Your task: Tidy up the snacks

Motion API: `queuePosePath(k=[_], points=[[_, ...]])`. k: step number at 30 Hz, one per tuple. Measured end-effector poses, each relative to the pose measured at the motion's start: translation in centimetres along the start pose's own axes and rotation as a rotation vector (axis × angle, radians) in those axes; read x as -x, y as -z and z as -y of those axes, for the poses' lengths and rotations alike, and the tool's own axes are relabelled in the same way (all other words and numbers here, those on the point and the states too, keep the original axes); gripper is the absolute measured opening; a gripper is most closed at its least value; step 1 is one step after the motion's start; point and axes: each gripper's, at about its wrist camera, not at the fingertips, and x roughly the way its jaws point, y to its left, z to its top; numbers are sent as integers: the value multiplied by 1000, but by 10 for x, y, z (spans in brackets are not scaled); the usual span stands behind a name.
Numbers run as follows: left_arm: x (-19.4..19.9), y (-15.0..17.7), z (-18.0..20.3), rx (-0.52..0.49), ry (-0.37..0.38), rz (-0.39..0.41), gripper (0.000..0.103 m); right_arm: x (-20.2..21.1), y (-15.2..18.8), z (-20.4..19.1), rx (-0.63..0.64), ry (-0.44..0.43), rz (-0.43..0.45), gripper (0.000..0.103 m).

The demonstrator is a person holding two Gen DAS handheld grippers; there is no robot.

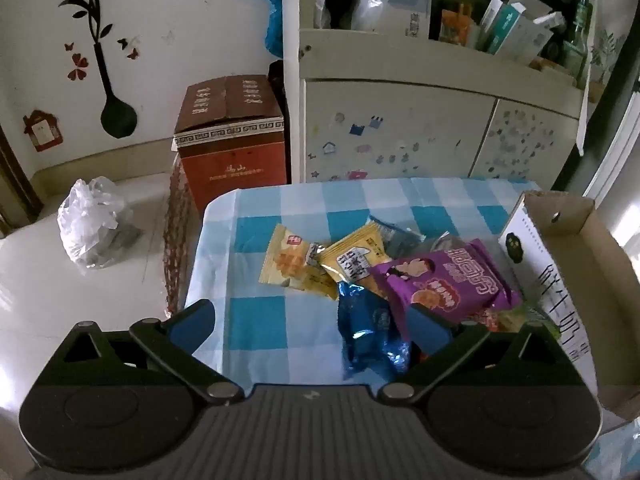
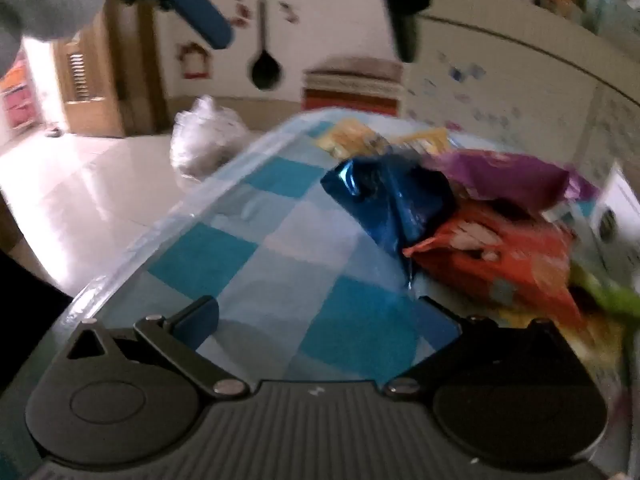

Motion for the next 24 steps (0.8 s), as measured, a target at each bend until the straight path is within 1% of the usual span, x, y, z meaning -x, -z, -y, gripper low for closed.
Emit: queuePosePath(k=[2,3,5,6,7,10,12,13,14,16,18,19,21,22,24], points=[[0,0,-2,3,-2,-4,103,4,-3,-5,-19,24,-71,103],[0,-1,-2,4,-2,-2,103,6,-5,-7,4,24,-108,102],[1,-1,-3,-2,-11,3,103,20,-4,2,13,-11,-195,102],[2,0,-4,-7,-20,6,103,25,-4,7,2,-15,-234,102],[2,0,-5,-11,-28,6,103,33,-3,13,-23,-12,-251,102],[2,1,-10,-4,-33,-5,103,68,1,41,-125,-9,-234,102],[4,1,-13,2,-37,-7,103,93,2,60,-141,16,-237,102],[4,2,-14,2,-40,-9,103,84,-9,41,-135,39,-226,102],[5,3,-16,3,-42,-12,103,73,-28,15,-118,67,-236,102],[7,4,-18,7,-45,-23,103,88,-36,19,-96,125,-218,102],[8,5,-20,11,-49,-35,103,92,-44,30,-106,157,-197,102],[9,6,-21,11,-53,-39,103,98,-52,30,-78,209,-214,102],[11,8,-24,16,-62,-44,103,107,-63,35,-65,275,-224,102],[12,8,-25,22,-66,-51,103,109,-67,39,-73,304,-223,102],[12,9,-28,42,-66,-69,103,110,-67,50,-118,319,-204,102]])
